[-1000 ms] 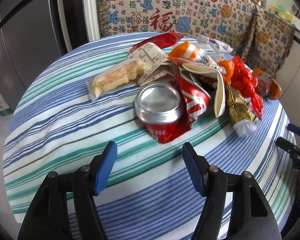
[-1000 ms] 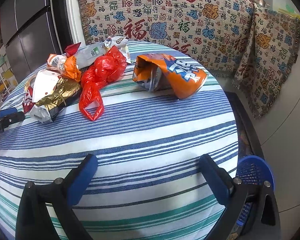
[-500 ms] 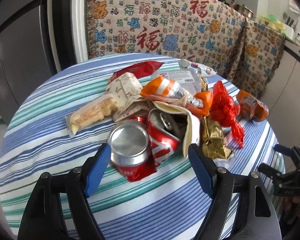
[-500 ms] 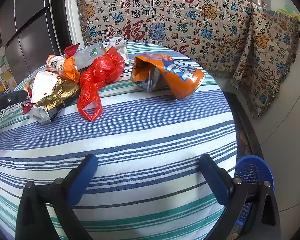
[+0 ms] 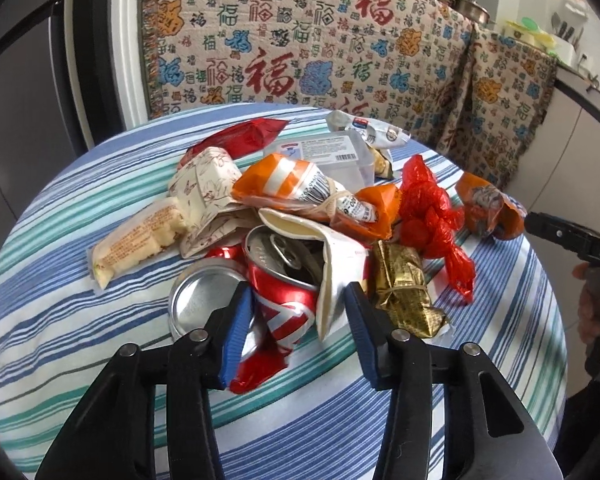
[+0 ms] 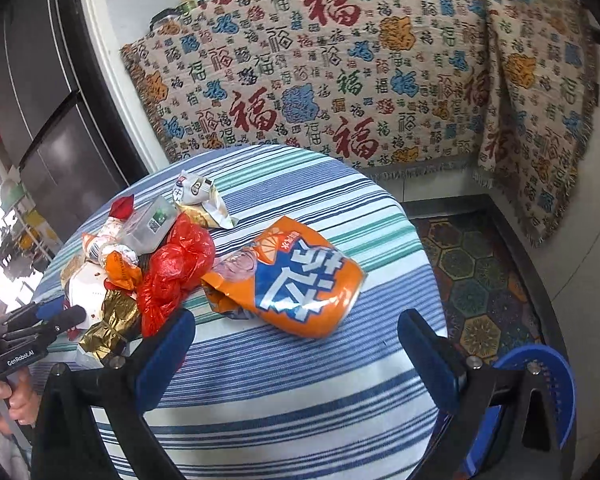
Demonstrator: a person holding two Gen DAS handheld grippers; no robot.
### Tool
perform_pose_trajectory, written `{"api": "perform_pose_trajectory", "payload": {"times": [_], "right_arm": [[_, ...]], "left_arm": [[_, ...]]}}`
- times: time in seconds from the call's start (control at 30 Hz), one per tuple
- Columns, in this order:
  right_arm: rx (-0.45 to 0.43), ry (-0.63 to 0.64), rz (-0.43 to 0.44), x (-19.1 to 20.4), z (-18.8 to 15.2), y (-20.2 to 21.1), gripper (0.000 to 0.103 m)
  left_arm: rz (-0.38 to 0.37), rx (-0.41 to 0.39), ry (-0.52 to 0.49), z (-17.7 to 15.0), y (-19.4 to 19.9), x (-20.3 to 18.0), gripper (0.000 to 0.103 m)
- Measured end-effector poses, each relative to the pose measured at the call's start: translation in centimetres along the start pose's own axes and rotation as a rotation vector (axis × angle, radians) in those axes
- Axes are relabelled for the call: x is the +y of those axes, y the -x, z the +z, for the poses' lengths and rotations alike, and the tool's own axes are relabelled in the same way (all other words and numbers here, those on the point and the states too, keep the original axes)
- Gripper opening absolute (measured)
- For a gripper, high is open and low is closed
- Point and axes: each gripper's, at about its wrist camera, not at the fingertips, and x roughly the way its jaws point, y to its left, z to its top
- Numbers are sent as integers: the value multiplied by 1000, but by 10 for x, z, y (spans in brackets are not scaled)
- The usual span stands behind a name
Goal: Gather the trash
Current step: 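Grasp the crushed red can with left tool while right tool grasps orange snack bag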
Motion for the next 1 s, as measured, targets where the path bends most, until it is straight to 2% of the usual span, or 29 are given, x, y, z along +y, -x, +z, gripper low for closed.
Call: {"api": "perform_pose_trajectory", "payload": {"times": [0.07, 0.1, 0.13, 0.17, 0.2, 0.27, 0.37, 0.43, 0.47, 0.5, 0.53, 0.6, 0.73, 0.87, 0.93, 0.97, 1.0], "right_arm": [[14, 20, 26, 5, 4, -4, 99], [28, 22, 50, 5, 5, -5, 89], [52, 25, 84, 6, 6, -6, 86], [72, 26, 129, 7, 3, -5, 84], [99, 31, 191, 10, 3, -5, 84], [133, 91, 218, 17, -2, 1, 84], [104, 269, 47, 29, -8, 15, 85], [58, 360, -34, 35, -13, 25, 85], [44, 385, -47, 39, -13, 27, 85], [33, 413, -54, 44, -15, 29, 85], [29, 435, -62, 48, -14, 28, 85], [33, 478, -102, 56, -14, 20, 85], [16, 459, -158, 58, -3, 6, 85], [10, 440, -167, 61, 4, -4, 85], [30, 456, -200, 66, 2, -11, 83], [40, 462, -215, 67, -1, -13, 81], [47, 462, -226, 67, -1, -15, 75]], "left_arm": [[6, -7, -1, -1, 2, -1, 39], [8, -11, 4, -2, 4, -1, 32], [-1, -12, 16, -2, 6, 2, 27], [-10, -10, 33, -3, 10, 6, 23], [-17, -4, 49, -5, 13, 11, 11], [-16, 0, 70, -10, 20, 20, 8], [-19, -4, 95, -17, 29, 32, 9], [-39, -2, 115, -19, 32, 38, 9], [-43, -5, 119, -18, 33, 39, 12], [-45, -9, 117, -18, 35, 39, 21], [-42, -15, 110, -18, 37, 38, 35], [-30, -24, 97, -16, 38, 35, 51], [17, -18, 50, -14, 33, 23, 60], [107, -25, 32, -6, 28, 18, 61], [90, -19, 54, -4, 28, 22, 61], [83, -9, 49, -3, 27, 22, 61], [104, -14, 35, -2, 28, 21, 61]]}}
